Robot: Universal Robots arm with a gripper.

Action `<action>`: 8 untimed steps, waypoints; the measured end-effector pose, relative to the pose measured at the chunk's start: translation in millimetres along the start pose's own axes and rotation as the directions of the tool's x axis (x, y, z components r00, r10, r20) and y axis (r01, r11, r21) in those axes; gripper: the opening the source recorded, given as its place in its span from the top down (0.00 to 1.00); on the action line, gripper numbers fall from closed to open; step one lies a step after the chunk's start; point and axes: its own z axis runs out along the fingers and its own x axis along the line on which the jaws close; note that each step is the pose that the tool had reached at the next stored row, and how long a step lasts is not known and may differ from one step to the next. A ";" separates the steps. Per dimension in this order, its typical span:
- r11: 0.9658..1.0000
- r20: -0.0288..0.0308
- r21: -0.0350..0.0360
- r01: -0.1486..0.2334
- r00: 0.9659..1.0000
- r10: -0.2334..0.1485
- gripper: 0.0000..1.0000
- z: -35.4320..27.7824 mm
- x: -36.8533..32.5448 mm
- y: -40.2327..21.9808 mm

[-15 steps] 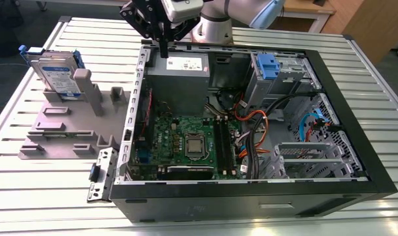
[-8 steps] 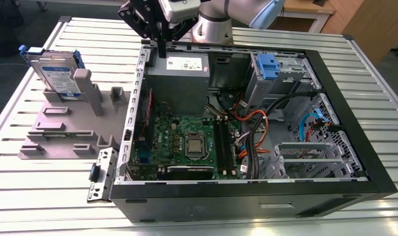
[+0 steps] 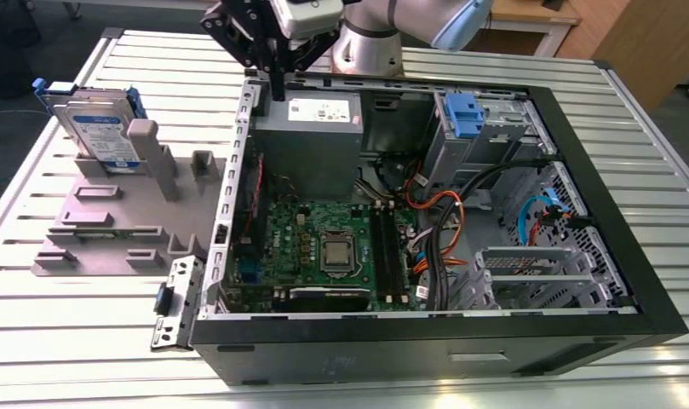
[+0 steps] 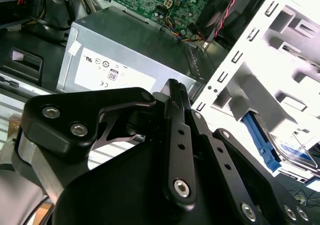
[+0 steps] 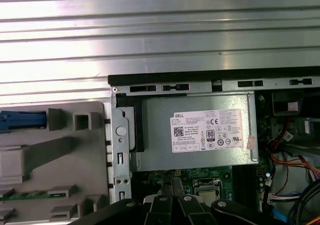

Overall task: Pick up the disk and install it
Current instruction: 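Reach for the disk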

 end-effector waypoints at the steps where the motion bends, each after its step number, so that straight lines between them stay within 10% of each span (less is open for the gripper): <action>1: 1.000 0.000 0.000 0.000 1.000 0.000 0.89 0.0 0.6 0.0; 6: 1.000 0.000 0.000 0.000 1.000 0.000 0.89 0.0 2.3 -0.2; 8: 1.000 0.000 0.000 0.000 1.000 0.000 0.89 1.0 13.9 -1.1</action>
